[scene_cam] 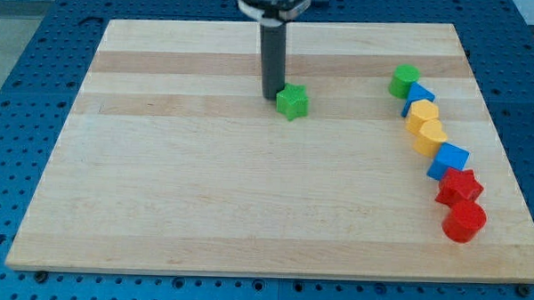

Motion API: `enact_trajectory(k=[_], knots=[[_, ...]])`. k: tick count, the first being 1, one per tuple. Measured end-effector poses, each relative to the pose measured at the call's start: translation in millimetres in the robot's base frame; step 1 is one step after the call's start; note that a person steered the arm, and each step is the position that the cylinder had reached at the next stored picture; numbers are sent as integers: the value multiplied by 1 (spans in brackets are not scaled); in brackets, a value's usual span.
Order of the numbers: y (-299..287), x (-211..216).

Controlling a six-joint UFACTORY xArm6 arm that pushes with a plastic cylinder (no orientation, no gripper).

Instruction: Push the green cube to the top center of the board

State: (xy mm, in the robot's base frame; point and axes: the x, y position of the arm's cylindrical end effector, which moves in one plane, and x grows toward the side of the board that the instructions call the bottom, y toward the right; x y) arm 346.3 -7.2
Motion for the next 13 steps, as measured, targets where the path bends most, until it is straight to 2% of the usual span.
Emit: enact_trajectory(k=[1,3,7,8,10,11,12,13], knots=[[-9,-4],[-68,31],[-7,78],[28,62],[30,-34],[30,-47],[28,-27],[11,-27]])
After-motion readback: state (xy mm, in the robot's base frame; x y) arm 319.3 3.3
